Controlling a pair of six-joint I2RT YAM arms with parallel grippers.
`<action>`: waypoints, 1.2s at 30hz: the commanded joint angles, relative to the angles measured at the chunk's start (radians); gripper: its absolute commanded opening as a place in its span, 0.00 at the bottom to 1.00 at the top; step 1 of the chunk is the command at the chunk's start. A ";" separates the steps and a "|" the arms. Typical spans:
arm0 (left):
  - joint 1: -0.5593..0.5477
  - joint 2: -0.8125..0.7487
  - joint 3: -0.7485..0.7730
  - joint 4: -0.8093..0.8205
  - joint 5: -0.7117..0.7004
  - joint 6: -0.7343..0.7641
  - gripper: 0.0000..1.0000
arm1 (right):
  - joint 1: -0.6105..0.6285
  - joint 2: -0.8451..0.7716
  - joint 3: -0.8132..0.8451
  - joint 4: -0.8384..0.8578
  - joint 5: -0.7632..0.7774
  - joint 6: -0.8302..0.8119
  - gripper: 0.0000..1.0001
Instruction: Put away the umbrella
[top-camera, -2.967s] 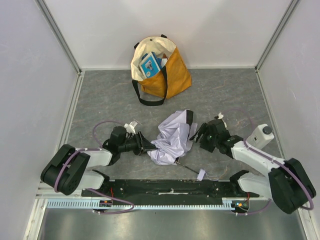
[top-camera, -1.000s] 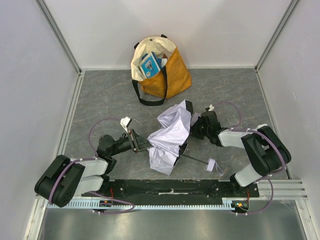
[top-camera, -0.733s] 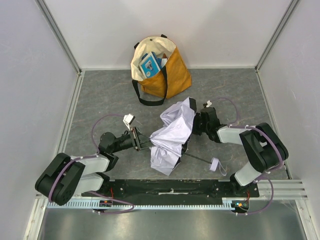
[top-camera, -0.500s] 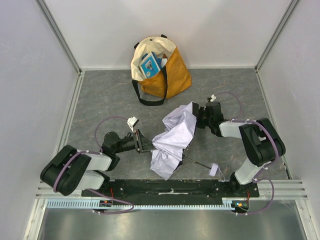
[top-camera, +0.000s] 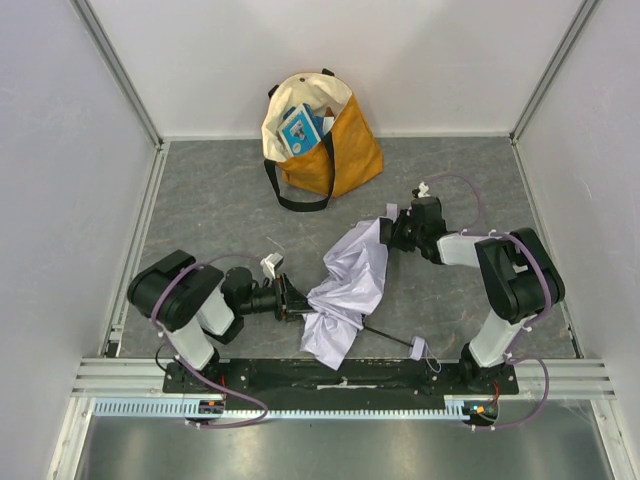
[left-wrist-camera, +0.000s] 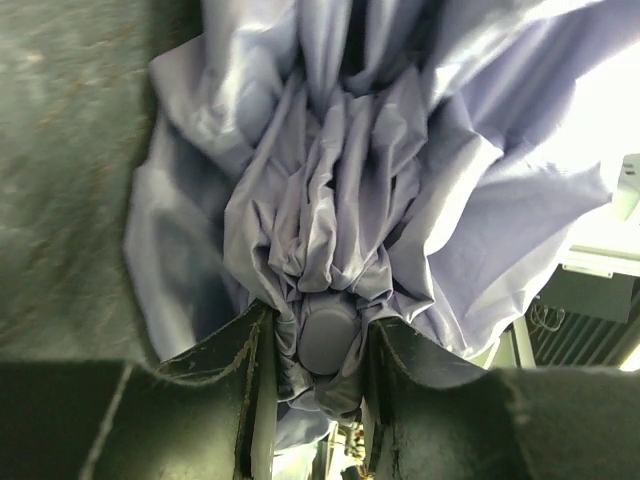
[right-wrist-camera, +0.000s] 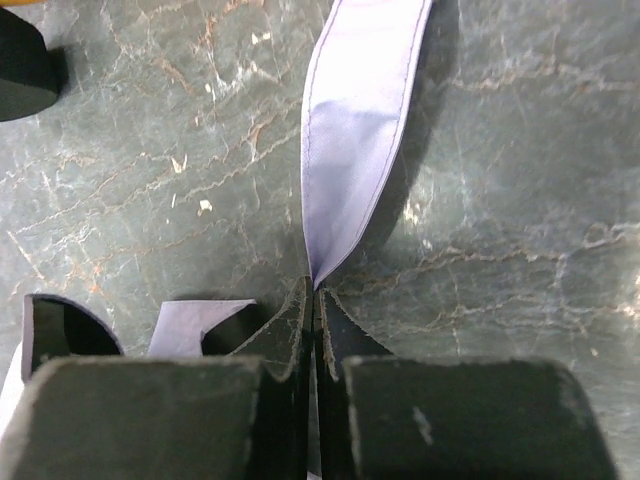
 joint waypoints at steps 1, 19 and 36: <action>-0.003 0.112 -0.014 0.354 -0.002 0.031 0.02 | -0.022 0.022 0.101 -0.069 0.104 -0.114 0.03; 0.035 0.332 0.042 0.354 0.030 -0.038 0.02 | 0.095 -0.328 0.447 -0.833 0.644 -0.285 0.68; 0.035 0.163 0.089 0.076 -0.026 -0.072 0.02 | 0.814 -0.345 0.303 -0.694 0.304 -0.597 0.49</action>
